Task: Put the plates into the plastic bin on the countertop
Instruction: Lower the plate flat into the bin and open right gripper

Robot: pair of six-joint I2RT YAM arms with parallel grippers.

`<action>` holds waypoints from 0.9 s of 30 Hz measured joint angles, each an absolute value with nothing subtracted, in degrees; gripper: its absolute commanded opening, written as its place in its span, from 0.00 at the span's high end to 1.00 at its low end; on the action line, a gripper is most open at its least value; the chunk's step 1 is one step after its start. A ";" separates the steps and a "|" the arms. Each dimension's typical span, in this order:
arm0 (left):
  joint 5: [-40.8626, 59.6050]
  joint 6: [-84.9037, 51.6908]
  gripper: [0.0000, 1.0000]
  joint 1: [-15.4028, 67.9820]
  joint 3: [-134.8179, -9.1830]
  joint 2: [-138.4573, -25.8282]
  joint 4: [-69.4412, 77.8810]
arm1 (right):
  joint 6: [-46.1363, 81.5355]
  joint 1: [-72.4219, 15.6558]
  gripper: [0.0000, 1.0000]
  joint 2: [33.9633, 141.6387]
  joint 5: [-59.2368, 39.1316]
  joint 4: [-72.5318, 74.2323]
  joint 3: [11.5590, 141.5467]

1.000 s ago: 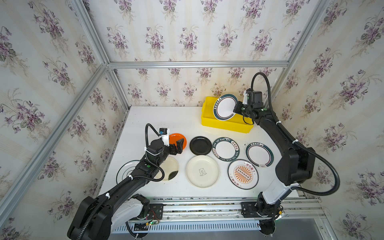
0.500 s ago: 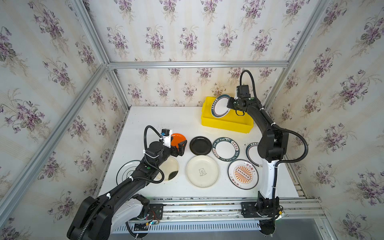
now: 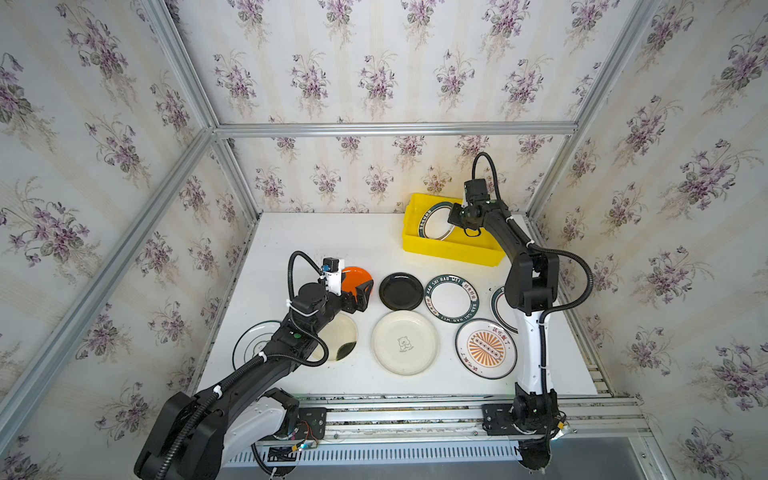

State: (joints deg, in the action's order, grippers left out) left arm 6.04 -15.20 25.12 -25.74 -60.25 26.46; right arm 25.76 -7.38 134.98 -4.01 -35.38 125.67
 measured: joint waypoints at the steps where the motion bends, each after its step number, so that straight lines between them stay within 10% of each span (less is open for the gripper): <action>1: 5.87 -15.20 0.00 25.12 -25.74 -60.34 26.41 | 26.00 -7.38 1.00 135.55 -4.21 -35.55 126.08; 27: -5.37 -15.62 0.00 25.06 -27.38 -61.39 21.17 | 25.47 -7.33 0.51 141.01 -4.49 -38.92 130.43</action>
